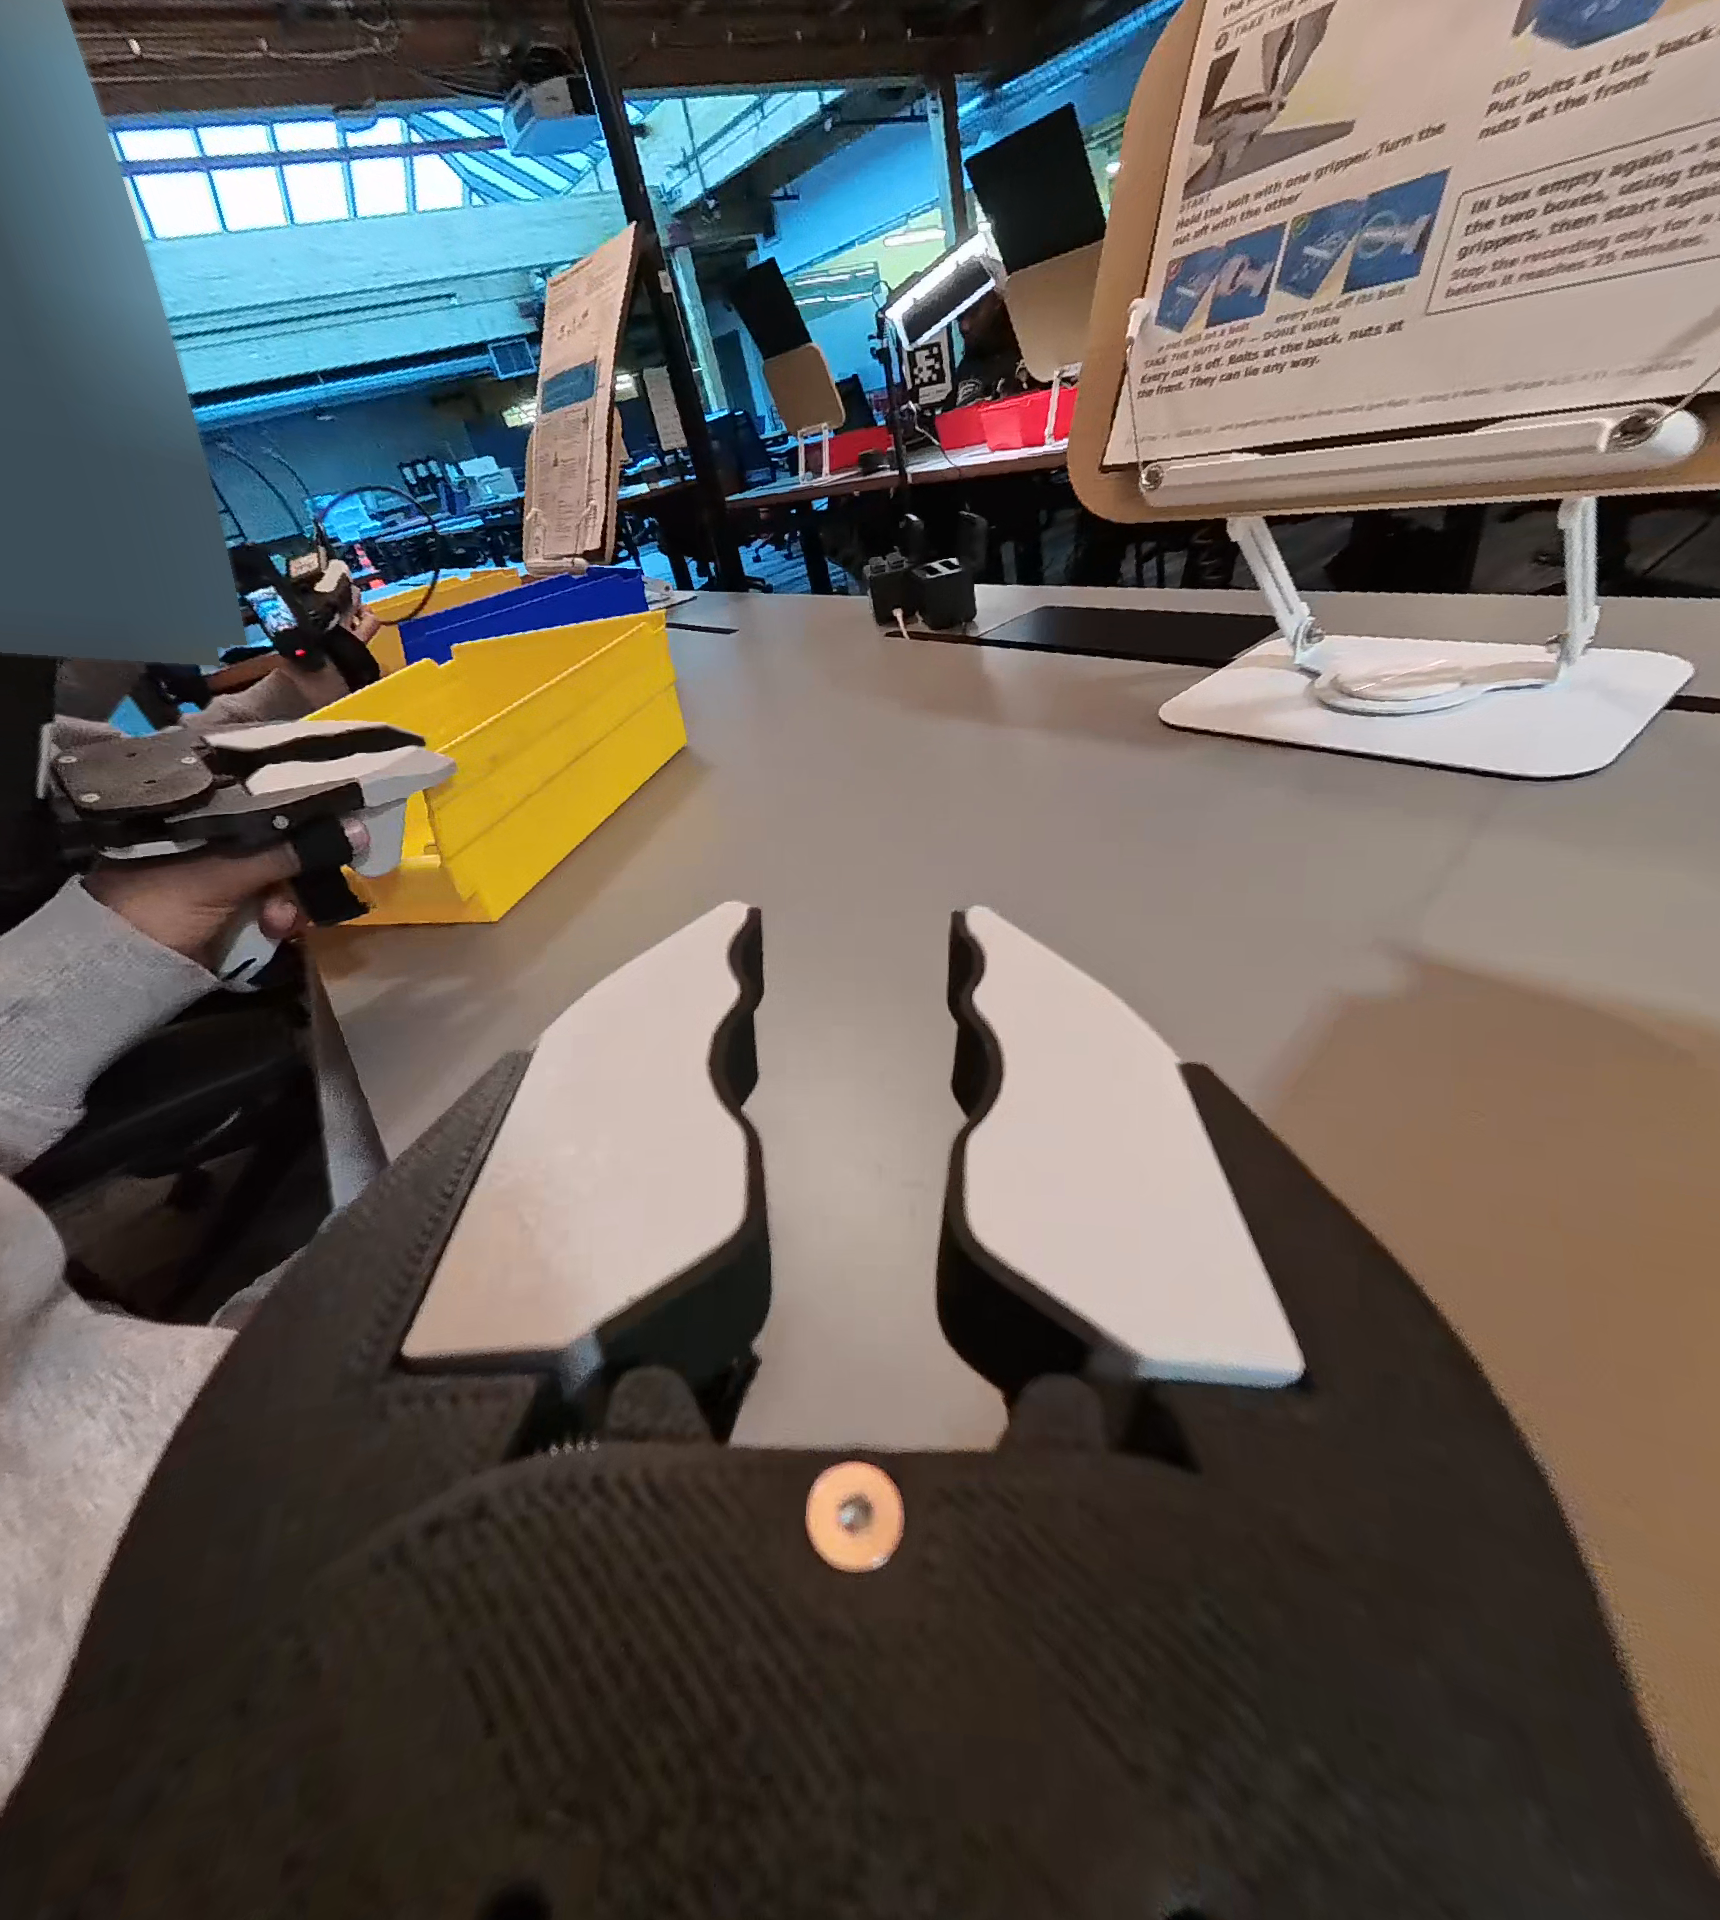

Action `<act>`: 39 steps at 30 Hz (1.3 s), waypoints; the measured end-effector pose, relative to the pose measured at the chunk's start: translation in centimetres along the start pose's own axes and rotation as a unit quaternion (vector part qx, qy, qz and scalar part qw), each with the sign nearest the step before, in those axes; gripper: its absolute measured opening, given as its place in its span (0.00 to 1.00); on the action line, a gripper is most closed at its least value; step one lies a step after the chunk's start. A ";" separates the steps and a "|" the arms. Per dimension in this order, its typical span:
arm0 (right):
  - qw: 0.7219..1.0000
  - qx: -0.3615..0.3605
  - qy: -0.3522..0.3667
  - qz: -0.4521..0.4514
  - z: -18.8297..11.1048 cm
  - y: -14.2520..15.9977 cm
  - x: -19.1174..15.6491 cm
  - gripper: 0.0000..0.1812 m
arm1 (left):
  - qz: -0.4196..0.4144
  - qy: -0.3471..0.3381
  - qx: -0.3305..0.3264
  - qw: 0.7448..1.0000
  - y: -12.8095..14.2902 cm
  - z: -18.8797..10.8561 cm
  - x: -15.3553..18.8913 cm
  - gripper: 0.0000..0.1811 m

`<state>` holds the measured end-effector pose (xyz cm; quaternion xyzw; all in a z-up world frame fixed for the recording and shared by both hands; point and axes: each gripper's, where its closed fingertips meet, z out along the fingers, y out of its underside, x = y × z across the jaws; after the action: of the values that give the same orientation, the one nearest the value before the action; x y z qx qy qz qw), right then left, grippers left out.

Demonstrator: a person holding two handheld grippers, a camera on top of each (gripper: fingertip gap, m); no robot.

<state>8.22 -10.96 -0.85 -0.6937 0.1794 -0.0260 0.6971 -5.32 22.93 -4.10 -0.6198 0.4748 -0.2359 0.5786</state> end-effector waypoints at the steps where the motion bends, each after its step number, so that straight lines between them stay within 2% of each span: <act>1: 1.000 -0.001 -0.003 0.005 0.1 0.1 0.0 0.19 | -0.002 -0.003 -0.001 1.000 0.1 -0.1 -0.3 0.18; 9: 0.999 -0.013 -0.014 0.031 0.8 0.6 0.1 0.18 | -0.065 -0.030 -0.006 0.997 1.3 -0.8 -4.2 0.15; 11: 0.999 -0.021 -0.018 0.030 0.9 0.9 -0.2 0.17 | -0.070 -0.050 -0.012 0.996 1.8 -1.1 -5.9 0.16; 16: 0.999 -0.031 -0.024 0.022 1.1 1.2 -0.6 0.17 | -0.088 -0.106 -0.019 0.990 3.2 -2.0 -10.4 0.13; 20: 0.999 -0.032 -0.027 0.032 1.2 1.3 -0.5 0.17 | -0.134 -0.080 -0.019 0.988 3.9 -1.5 -10.8 0.16; 24: 0.999 -0.031 -0.027 0.035 1.1 1.3 -0.4 0.17 | -0.157 -0.074 -0.029 0.984 4.8 -1.0 -11.2 0.12; 27: 0.998 -0.031 -0.029 0.040 1.1 1.3 -0.3 0.16 | -0.147 -0.075 -0.026 0.986 4.9 -1.0 -11.4 0.05; 39: 0.998 -0.034 -0.031 0.044 1.0 1.5 -0.2 0.16 | -0.092 -0.039 -0.022 0.995 4.3 -0.5 -9.4 0.02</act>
<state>7.96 -9.91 -2.27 -0.7089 0.1894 0.0325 0.6786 -11.24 31.25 -5.67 -0.6823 0.3979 -0.2535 0.5584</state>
